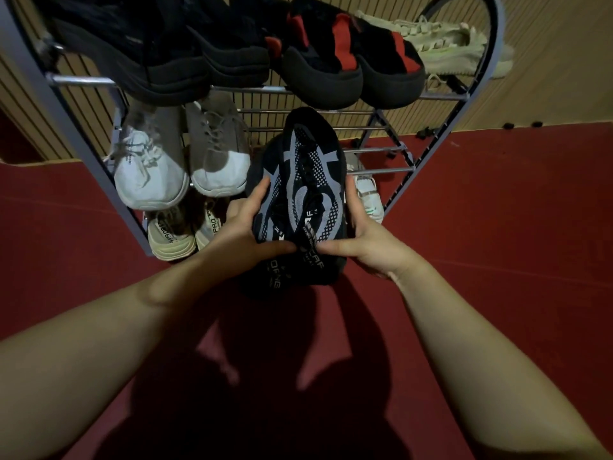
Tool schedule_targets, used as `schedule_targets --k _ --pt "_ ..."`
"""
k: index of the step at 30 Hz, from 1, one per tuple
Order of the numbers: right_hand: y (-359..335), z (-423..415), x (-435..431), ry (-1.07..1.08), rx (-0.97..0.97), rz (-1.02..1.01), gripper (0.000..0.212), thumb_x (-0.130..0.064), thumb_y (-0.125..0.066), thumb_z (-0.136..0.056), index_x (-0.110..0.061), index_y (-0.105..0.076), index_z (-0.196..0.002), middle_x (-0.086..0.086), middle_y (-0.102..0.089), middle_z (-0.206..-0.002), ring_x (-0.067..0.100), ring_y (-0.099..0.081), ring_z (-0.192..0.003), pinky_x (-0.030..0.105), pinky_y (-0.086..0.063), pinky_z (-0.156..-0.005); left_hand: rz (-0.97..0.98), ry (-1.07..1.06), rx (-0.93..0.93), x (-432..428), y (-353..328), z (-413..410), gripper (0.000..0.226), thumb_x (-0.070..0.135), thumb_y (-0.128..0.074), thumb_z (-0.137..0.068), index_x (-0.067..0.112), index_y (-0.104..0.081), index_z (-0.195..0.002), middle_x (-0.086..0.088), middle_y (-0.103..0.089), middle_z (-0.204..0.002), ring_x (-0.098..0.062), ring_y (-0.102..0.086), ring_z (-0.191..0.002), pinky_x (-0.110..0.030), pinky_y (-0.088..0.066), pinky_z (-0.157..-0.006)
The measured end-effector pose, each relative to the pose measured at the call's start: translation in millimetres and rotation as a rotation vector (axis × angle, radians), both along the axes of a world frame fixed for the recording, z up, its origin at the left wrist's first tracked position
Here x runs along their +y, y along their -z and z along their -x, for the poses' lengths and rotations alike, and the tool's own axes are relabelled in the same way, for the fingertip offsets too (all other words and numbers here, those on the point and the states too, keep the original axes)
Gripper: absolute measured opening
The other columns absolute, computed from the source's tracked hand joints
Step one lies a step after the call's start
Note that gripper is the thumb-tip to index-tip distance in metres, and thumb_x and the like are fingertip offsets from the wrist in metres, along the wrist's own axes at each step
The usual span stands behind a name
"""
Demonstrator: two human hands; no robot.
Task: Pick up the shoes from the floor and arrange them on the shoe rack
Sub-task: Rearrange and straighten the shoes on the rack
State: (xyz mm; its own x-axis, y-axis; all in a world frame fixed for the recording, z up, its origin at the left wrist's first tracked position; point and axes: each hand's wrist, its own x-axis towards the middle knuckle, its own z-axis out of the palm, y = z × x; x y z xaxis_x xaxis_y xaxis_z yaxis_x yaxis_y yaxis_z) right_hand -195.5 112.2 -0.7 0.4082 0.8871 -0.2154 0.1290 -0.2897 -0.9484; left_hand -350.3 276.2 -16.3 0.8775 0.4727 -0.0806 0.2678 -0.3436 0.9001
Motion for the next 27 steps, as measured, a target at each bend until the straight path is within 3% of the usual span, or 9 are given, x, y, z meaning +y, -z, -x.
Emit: schedule_targets --k 4,9,11,13,17,20,23,24,27 --pt "13.8 -3.8 -0.5 0.105 0.169 -0.116 0.110 0.009 -0.064 -0.074 -0.030 0.002 -0.153 -0.022 -0.050 -0.129 0.001 -0.052 -0.122 0.023 -0.045 -0.099 0.035 -0.045 0.017 -2.9 0.8 -9.2 0.104 0.032 -0.077 -0.075 0.046 -0.004 -0.148 -0.001 -0.019 -0.151 -0.005 -0.028 -0.123 -0.023 -0.025 -0.101" --pt "17.5 -20.2 -9.3 0.200 0.332 -0.197 0.108 0.006 -0.066 -0.071 -0.034 -0.007 -0.152 0.003 -0.041 -0.149 0.025 -0.047 -0.131 0.035 -0.046 -0.101 0.112 -0.118 0.019 -3.7 5.5 -24.9 0.102 0.034 -0.076 -0.076 0.042 -0.005 -0.149 -0.001 -0.020 -0.150 -0.017 -0.035 -0.133 -0.032 -0.029 -0.110" --pt "16.2 -34.3 -16.2 0.218 0.352 -0.156 0.124 -0.005 -0.086 -0.058 -0.036 -0.010 -0.151 0.005 -0.046 -0.145 0.026 -0.051 -0.127 0.035 -0.049 -0.097 0.132 -0.118 0.007 -0.3 4.7 -31.8 0.105 0.042 -0.077 -0.072 0.041 -0.005 -0.149 -0.002 -0.020 -0.151 -0.016 -0.034 -0.134 -0.030 -0.027 -0.111" --pt "14.7 -49.3 -21.8 0.214 0.370 -0.136 0.135 -0.016 -0.093 -0.046 -0.037 -0.009 -0.151 0.004 -0.050 -0.141 0.025 -0.056 -0.122 0.035 -0.052 -0.094 0.154 -0.111 -0.022 3.3 2.1 -38.9 0.117 0.061 -0.078 -0.056 0.045 -0.006 -0.147 0.000 -0.023 -0.152 -0.014 -0.036 -0.134 -0.036 -0.028 -0.114" --pt "19.1 -76.7 -15.4 0.244 0.336 -0.125 0.111 0.003 -0.074 -0.069 -0.032 -0.009 -0.152 0.004 -0.049 -0.142 0.020 -0.060 -0.116 0.032 -0.053 -0.091 0.125 -0.155 -0.037 11.9 1.7 -58.7 0.120 0.069 -0.072 -0.048 0.046 -0.006 -0.146 0.001 -0.029 -0.149 -0.014 -0.037 -0.134 -0.042 -0.031 -0.113" --pt "21.1 -88.3 3.6 0.196 0.311 -0.106 0.126 -0.014 -0.090 -0.050 -0.032 -0.015 -0.151 -0.005 -0.055 -0.132 0.014 -0.059 -0.115 0.027 -0.053 -0.089 0.104 -0.206 -0.028 21.7 0.9 -77.0 0.123 0.075 -0.071 -0.046 0.046 -0.006 -0.147 -0.001 -0.033 -0.146 -0.018 -0.041 -0.131 -0.043 -0.034 -0.111" --pt "25.5 -97.5 28.0 0.298 0.307 -0.082 0.096 -0.003 -0.070 -0.077 -0.028 -0.015 -0.152 0.001 -0.055 -0.133 0.018 -0.060 -0.112 0.033 -0.050 -0.093 0.055 -0.238 0.001 33.7 -1.5 -97.5 0.116 0.064 -0.074 -0.058 0.038 -0.007 -0.149 -0.008 -0.032 -0.145 -0.022 -0.042 -0.131 -0.040 -0.033 -0.112" --pt "27.3 -99.6 35.0 0.360 0.266 -0.061 0.089 -0.009 -0.069 -0.082 -0.029 -0.018 -0.151 0.004 -0.051 -0.139 0.020 -0.058 -0.115 0.037 -0.049 -0.097 0.035 -0.251 0.012 37.6 -2.8 -104.6 0.112 0.062 -0.073 -0.062 0.036 -0.009 -0.150 -0.011 -0.030 -0.145 -0.024 -0.040 -0.132 -0.038 -0.031 -0.113" --pt "35.6 -94.3 44.6 0.565 0.123 -0.059 0.082 -0.052 -0.068 -0.077 -0.032 -0.031 -0.147 0.001 -0.046 -0.145 0.019 -0.051 -0.125 0.045 -0.042 -0.107 -0.025 -0.306 0.103 44.2 -5.5 -120.6 0.098 0.057 -0.065 -0.077 0.031 -0.005 -0.151 -0.017 -0.019 -0.148 -0.030 -0.034 -0.135 -0.030 -0.028 -0.112"
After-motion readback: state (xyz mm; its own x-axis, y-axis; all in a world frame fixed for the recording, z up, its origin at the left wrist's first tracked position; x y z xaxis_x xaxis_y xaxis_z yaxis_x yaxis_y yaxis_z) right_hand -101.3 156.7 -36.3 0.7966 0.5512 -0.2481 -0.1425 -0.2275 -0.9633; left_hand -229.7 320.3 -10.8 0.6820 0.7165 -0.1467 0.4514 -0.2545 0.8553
